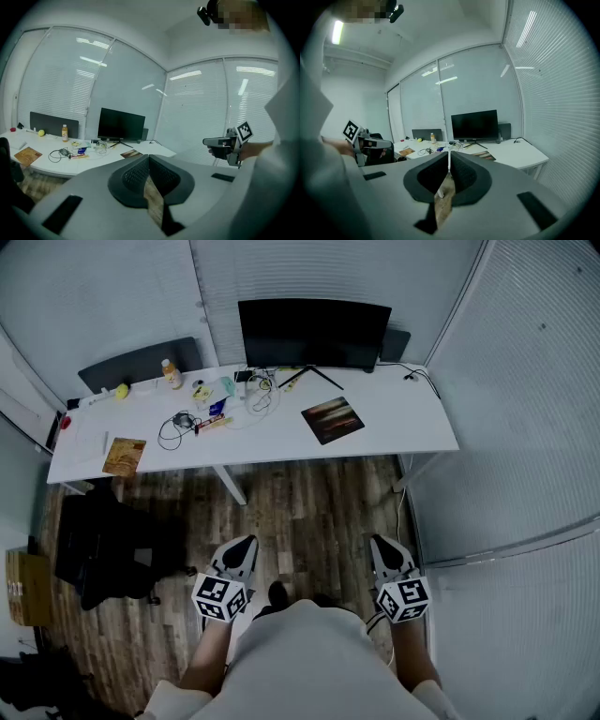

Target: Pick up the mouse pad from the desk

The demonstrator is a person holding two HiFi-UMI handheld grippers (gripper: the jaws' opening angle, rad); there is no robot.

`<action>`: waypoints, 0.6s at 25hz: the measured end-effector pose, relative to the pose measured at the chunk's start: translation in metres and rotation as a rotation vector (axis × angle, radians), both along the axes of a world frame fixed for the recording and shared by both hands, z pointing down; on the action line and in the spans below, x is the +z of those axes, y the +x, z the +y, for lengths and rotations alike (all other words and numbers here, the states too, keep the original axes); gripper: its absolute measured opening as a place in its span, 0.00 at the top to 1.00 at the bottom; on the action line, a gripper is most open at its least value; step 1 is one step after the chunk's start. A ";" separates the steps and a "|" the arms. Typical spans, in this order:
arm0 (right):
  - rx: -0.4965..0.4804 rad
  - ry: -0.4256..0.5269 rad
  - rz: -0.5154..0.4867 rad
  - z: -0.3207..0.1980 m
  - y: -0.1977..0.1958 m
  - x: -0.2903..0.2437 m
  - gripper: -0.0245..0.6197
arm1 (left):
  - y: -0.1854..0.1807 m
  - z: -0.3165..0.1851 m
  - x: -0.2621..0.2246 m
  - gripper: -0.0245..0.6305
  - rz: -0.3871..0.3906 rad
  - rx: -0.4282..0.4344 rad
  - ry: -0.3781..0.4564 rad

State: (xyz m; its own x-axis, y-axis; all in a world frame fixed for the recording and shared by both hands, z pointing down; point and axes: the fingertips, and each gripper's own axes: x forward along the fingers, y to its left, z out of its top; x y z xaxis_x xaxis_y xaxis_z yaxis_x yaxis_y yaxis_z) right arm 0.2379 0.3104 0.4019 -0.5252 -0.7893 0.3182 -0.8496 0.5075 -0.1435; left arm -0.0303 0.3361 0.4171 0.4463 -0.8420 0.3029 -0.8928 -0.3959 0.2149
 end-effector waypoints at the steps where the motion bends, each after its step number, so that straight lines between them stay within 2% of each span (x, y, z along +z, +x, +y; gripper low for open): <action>1: 0.002 0.001 0.000 -0.001 0.000 0.000 0.90 | 0.000 -0.001 0.000 0.93 0.001 0.000 -0.001; 15: 0.040 0.002 -0.012 -0.012 0.000 -0.006 0.90 | 0.001 -0.016 0.003 0.93 0.017 0.029 -0.003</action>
State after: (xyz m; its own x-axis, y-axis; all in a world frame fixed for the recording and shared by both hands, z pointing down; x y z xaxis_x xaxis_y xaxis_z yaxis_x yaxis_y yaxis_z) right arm 0.2381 0.2983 0.3961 -0.4967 -0.8103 0.3108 -0.8676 0.4732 -0.1529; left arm -0.0296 0.3201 0.4205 0.4761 -0.8276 0.2973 -0.8769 -0.4214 0.2313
